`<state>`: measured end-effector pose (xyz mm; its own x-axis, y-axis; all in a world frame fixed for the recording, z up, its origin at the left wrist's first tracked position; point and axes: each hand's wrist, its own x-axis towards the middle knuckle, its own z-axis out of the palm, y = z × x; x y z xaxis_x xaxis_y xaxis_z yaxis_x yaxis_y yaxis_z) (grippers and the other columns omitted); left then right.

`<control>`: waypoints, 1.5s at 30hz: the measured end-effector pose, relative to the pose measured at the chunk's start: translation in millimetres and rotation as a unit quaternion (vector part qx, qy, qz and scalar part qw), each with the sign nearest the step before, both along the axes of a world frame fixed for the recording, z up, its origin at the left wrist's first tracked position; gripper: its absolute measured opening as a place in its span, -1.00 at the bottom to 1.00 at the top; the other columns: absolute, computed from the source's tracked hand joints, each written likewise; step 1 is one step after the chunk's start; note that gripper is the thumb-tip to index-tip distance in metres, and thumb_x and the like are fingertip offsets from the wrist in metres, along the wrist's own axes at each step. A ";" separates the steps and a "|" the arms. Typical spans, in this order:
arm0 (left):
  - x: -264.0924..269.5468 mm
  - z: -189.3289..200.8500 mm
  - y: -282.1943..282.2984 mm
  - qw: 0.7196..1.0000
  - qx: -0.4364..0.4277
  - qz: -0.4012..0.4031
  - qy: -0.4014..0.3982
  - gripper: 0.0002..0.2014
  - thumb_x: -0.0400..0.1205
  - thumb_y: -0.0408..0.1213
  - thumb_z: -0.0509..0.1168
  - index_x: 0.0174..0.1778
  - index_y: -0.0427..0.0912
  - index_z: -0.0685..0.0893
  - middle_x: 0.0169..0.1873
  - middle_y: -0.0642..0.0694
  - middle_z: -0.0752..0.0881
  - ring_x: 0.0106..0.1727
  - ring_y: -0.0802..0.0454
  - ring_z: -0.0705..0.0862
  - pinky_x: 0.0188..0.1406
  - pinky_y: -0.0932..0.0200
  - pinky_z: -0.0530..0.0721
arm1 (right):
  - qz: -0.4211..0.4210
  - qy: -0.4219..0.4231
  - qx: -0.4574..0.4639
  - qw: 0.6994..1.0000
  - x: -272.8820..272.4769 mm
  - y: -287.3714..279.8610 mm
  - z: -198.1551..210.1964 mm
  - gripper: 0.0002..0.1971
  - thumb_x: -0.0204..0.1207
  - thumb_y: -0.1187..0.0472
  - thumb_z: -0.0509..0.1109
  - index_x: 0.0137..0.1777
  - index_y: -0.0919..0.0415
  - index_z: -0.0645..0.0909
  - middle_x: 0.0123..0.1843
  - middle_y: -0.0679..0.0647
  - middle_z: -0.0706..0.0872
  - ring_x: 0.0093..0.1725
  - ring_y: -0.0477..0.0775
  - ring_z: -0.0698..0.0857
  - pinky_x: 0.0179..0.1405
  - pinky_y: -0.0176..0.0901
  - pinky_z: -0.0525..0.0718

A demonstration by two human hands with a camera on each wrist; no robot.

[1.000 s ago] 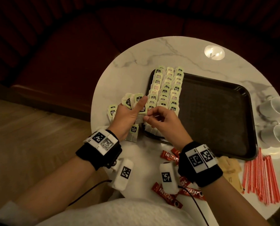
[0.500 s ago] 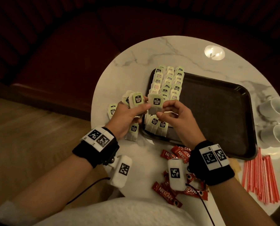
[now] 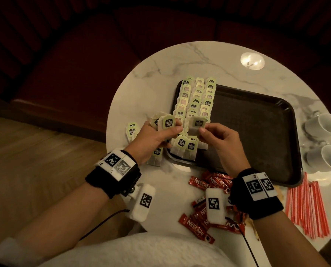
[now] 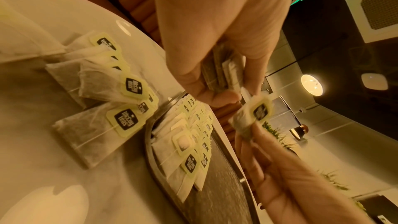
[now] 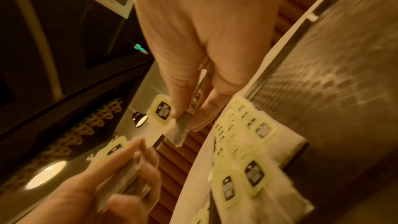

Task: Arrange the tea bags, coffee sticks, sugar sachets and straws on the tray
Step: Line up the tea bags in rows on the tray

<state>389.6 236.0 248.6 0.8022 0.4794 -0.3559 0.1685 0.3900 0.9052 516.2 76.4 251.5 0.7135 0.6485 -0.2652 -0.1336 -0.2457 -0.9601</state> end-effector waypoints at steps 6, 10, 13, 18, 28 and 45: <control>-4.1 -8.8 -0.5 0.996 -0.080 0.002 0.039 -0.81 0.58 -0.28 0.42 0.09 -0.20 0.71 -0.05 -0.16 0.73 -0.13 0.07 0.72 -0.41 0.28 0.69 | -0.063 0.039 -0.124 0.990 20.5 -29.2 -31.4 -0.86 0.58 0.14 0.45 0.11 0.08 0.75 0.05 0.02 0.83 0.02 0.03 0.80 -0.02 -0.13 0.73; -6.3 -15.7 1.5 0.996 -0.064 0.022 0.062 -0.85 0.59 -0.30 0.42 0.06 -0.19 0.71 -0.17 -0.08 0.75 -0.20 0.11 0.72 -0.40 0.27 0.69 | -0.043 0.039 -0.178 0.982 19.6 -37.4 -41.1 -0.88 0.56 0.15 0.48 0.06 0.09 0.75 0.02 0.02 0.83 0.01 0.00 0.78 -0.01 -0.17 0.71; -5.3 -21.8 2.7 0.995 0.000 0.029 0.100 -0.86 0.58 -0.30 0.45 0.03 -0.18 0.73 -0.27 0.01 0.76 -0.30 0.21 0.74 -0.44 0.26 0.65 | -0.035 0.031 -0.198 0.979 17.7 -35.6 -44.9 -0.84 0.53 0.17 0.50 0.07 0.16 0.75 -0.01 0.04 0.82 0.00 0.00 0.79 -0.10 -0.26 0.69; -0.7 -30.7 1.4 0.987 0.060 0.034 0.144 -0.85 0.55 -0.32 0.49 0.01 -0.21 0.74 -0.28 -0.03 0.75 -0.35 0.18 0.70 -0.54 0.32 0.61 | -0.005 -0.030 -0.241 0.970 16.5 -30.3 -54.2 -0.85 0.48 0.15 0.56 0.00 0.11 0.71 -0.11 0.02 0.82 -0.07 0.03 0.81 -0.05 -0.18 0.75; -4.3 -43.7 0.8 0.969 0.135 -0.016 0.206 -0.92 0.54 -0.37 0.47 -0.08 -0.23 0.76 -0.31 -0.09 0.76 -0.32 0.07 0.70 -0.53 0.32 0.66 | 0.070 -0.162 -0.231 0.957 2.5 -10.7 -35.5 -0.93 0.54 0.11 0.51 -0.01 0.02 0.74 -0.13 -0.05 0.74 -0.15 -0.18 0.67 -0.21 -0.43 0.56; -9.0 -56.0 1.0 0.945 0.185 -0.085 0.257 -0.72 0.46 -0.28 0.53 -0.01 -0.36 0.72 -0.22 -0.34 0.81 -0.28 -0.21 0.78 -0.26 -0.07 0.75 | 0.142 -0.152 -0.238 0.949 -18.8 12.8 -38.3 -0.75 0.56 0.16 0.50 0.21 0.13 0.78 0.02 -0.04 0.77 0.03 -0.15 0.67 0.08 -0.36 0.55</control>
<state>380.6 237.0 192.6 0.6455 0.5266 -0.5531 0.6551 -0.0095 0.7555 497.4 89.2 213.1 0.6179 0.6847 -0.3865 0.2684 -0.6458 -0.7148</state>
